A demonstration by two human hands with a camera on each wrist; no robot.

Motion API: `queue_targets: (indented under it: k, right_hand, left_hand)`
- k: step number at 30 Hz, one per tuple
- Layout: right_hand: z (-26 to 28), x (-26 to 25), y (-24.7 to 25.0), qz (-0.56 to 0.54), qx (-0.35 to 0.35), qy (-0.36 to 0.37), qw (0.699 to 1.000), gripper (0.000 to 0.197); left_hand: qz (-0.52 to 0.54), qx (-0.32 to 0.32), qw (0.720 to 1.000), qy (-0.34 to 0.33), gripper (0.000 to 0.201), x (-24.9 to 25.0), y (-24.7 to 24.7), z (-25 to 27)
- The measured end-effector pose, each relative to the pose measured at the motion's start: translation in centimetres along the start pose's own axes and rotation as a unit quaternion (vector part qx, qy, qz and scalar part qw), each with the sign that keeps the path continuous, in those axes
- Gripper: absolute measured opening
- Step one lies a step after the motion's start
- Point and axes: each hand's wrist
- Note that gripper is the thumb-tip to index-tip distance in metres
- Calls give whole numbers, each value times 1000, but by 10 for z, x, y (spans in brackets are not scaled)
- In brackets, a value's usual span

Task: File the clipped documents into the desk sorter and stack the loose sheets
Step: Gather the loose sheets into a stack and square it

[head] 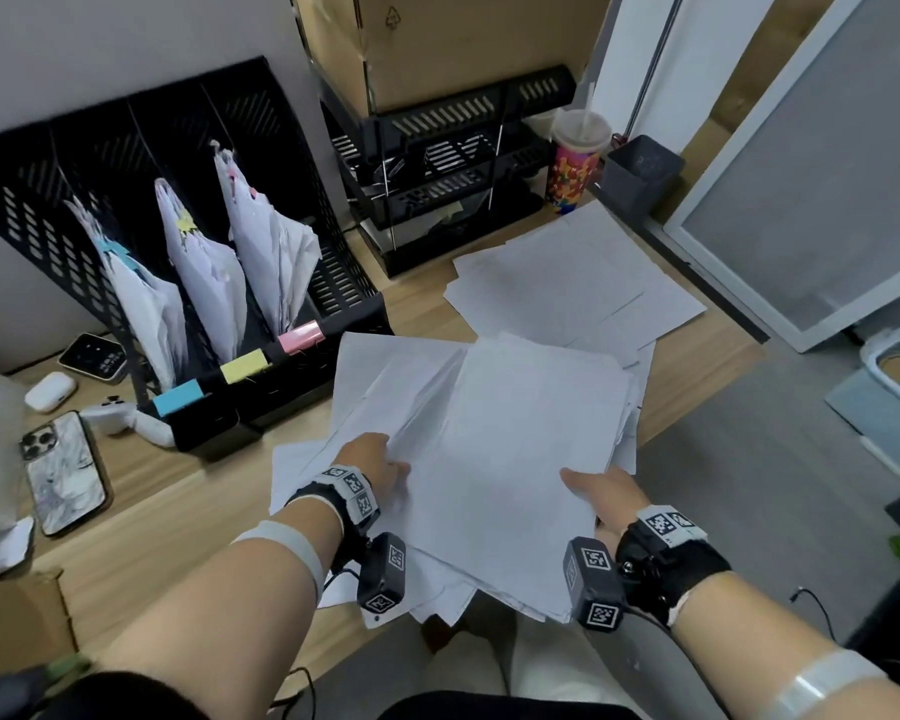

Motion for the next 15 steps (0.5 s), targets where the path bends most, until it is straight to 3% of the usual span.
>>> queue_targets:
  k: [4, 7, 12, 15]
  right_hand:
    - [18, -18, 5, -36, -27, 12, 999, 38]
    - [13, -14, -5, 7, -27, -3, 1000, 52]
    - [2, 0, -42, 13, -4, -35, 999, 59]
    - [2, -1, -61, -1, 14, -39, 999, 46]
  left_hand:
    - [115, 50, 992, 0, 30, -16, 10, 2]
    - [69, 103, 991, 48, 30, -24, 14, 6]
    - [30, 86, 993, 76, 37, -23, 15, 8]
    - [101, 78, 988, 83, 53, -23, 13, 6]
Point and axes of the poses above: each hand's wrist, its own z-axis away from the middle knuckle, its own y-axis out of the back of the hand, x = y × z, and after that the axes turned 1 degree about z, right-handed
